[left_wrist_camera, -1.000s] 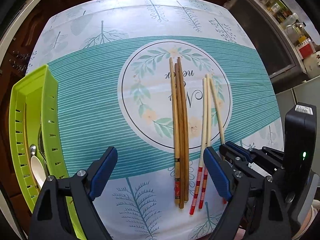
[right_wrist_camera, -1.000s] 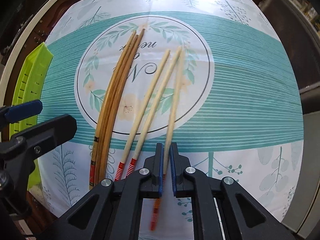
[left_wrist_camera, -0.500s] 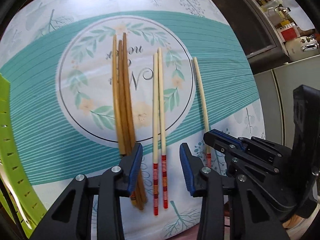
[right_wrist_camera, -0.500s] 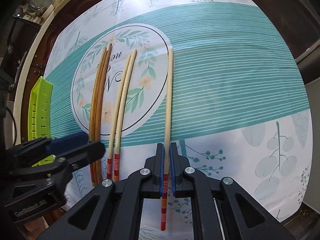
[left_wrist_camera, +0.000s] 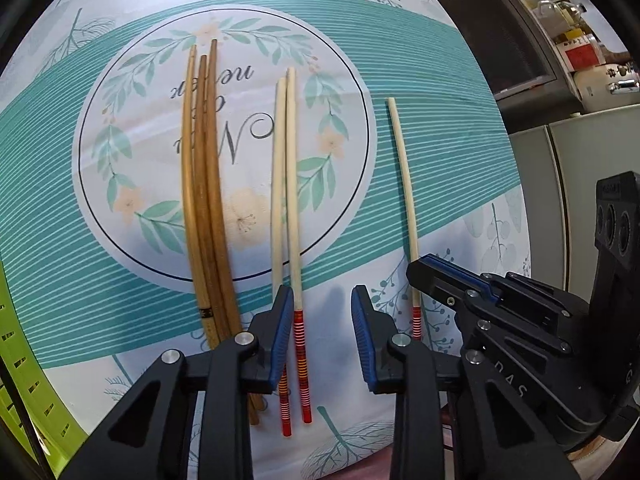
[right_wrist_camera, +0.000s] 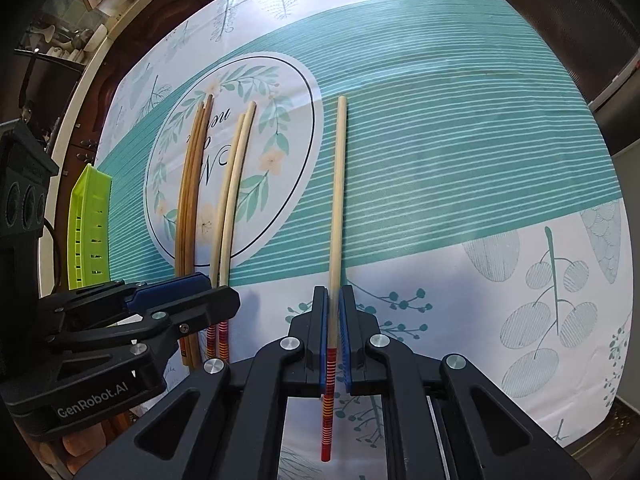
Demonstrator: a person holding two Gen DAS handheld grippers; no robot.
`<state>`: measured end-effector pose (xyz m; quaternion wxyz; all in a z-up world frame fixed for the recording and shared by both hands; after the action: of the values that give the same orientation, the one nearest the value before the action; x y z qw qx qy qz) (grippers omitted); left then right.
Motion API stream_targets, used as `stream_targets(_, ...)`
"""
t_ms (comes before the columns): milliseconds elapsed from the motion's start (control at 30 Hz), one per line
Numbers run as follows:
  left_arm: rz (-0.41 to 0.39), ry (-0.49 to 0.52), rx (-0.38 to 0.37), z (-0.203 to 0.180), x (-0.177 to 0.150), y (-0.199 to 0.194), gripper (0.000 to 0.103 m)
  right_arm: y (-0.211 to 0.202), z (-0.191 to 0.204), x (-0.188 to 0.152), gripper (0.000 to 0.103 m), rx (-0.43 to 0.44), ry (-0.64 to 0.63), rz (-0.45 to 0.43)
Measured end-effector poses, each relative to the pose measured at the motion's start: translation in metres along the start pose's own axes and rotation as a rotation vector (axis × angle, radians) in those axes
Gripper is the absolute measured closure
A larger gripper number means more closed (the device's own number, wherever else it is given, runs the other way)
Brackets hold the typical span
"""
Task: Organize utensils
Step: 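Grasp another red-tipped chopstick with the left gripper while the right holds its own, then carry both chopsticks to the green tray, lower them in and open both grippers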
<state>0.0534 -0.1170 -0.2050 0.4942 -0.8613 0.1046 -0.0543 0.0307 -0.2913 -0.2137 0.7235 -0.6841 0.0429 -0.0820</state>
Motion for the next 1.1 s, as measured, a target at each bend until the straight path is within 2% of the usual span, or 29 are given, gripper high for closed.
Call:
stream_targets(67,0.009,-0.013,0.032,0.002,0.0,0.003,0.076,0.0,-0.001,0.0,0.098,0.006,0.0,0.001)
stream_targets(233,0.007,-0.028,0.048,0.005,0.003,0.005,0.078,-0.001,-0.003,0.002,0.098,0.012,0.0,-0.005)
stream_targets(367,0.018,-0.024,0.091,0.0,0.007,0.01,0.078,-0.002,-0.007,0.002,0.098,0.014,-0.004,-0.007)
stream_targets(500,0.065,-0.02,0.19,-0.006,0.012,0.017,0.078,-0.004,-0.008,0.003,0.098,0.009,-0.013,-0.016)
stream_targets(633,0.109,0.041,0.354,-0.014,0.014,0.027,0.088,-0.007,-0.008,0.002,0.098,0.009,-0.017,-0.025)
stream_targets(667,0.114,0.043,0.364,-0.015,0.014,0.029,0.091,-0.008,-0.01,0.002,0.098,0.007,-0.014,-0.026)
stream_targets(733,0.124,0.05,0.365,-0.019,0.015,0.032,0.099,-0.007,-0.014,0.001,0.098,0.008,-0.004,-0.023)
stream_targets(833,0.121,0.048,0.36,-0.02,0.017,0.033,0.1,-0.006,-0.018,-0.001,0.098,0.016,0.007,-0.017)
stream_targets(1000,0.091,-0.037,0.207,-0.006,0.016,0.022,0.101,-0.009,-0.019,-0.002,0.098,0.059,0.017,-0.015)
stream_targets(1100,0.076,-0.029,0.155,0.0,0.014,0.008,0.101,-0.011,-0.017,-0.003,0.098,0.091,0.023,-0.004)
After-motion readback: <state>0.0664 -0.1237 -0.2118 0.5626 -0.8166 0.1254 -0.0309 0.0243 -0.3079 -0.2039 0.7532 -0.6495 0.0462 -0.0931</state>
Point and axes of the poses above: each gripper's, at about its wrist camera, not at the fingertips, and y roughly the way its jaws point, z to its left, x to its top, the point moved 6 cm from there along y, roughly the way its jaws point, and after that the axes turned 10 degrees about -x, right-handed, at the moved point
